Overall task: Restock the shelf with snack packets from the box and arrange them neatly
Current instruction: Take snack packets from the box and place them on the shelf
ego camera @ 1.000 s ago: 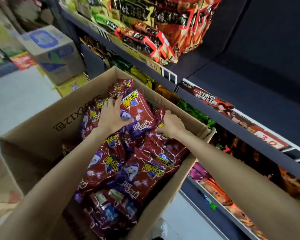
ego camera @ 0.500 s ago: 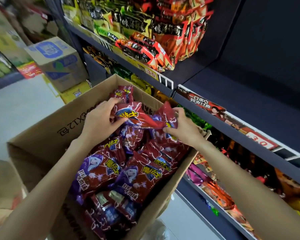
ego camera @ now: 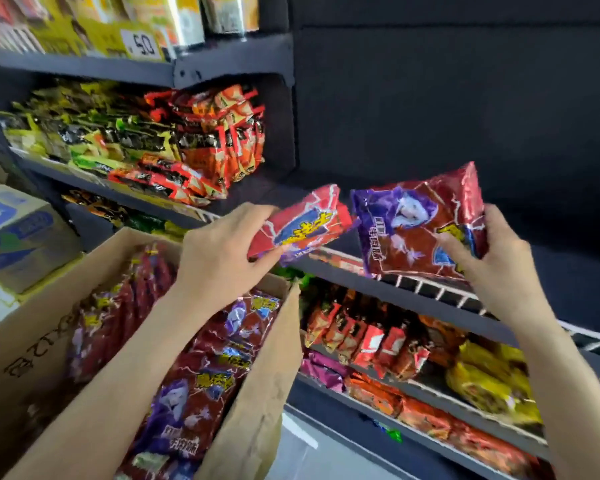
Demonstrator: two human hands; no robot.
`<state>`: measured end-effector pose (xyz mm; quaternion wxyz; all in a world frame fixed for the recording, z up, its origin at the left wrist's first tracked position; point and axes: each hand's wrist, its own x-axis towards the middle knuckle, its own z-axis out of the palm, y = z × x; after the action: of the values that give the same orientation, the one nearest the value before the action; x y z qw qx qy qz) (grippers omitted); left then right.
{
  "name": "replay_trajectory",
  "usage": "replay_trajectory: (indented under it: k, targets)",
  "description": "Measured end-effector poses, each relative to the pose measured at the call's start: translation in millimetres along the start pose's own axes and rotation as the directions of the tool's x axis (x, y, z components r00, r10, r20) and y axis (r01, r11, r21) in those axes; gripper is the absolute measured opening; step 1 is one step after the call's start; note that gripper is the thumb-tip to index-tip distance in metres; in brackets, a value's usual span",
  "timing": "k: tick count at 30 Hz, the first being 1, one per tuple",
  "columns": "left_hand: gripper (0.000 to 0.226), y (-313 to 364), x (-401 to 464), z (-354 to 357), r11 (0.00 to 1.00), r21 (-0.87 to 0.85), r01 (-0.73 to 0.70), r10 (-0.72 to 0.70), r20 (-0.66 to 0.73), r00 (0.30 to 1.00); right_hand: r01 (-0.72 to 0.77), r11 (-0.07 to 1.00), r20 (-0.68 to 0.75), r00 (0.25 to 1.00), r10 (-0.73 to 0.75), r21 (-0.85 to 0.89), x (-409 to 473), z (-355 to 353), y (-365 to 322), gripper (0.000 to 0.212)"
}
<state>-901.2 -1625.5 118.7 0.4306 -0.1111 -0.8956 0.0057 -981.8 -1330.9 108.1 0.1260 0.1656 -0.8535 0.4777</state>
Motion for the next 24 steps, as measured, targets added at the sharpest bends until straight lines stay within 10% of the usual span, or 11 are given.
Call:
replay_trajectory:
  k: [15, 24]
  targets:
    - [0.037, 285.8, 119.6, 125.7, 0.912, -0.359, -0.198, 0.177, -0.090, 0.980, -0.041, 0.820, -0.283, 0.948, -0.149, -0.570, -73.4, -315.1, 126.5, 0.037]
    - [0.038, 386.6, 182.9, 154.9, 0.838, -0.477, -0.267, 0.223, -0.147, 0.964, 0.120, 0.733, 0.125, 0.991, -0.048, -0.669, -71.1, -378.1, 211.2, 0.059]
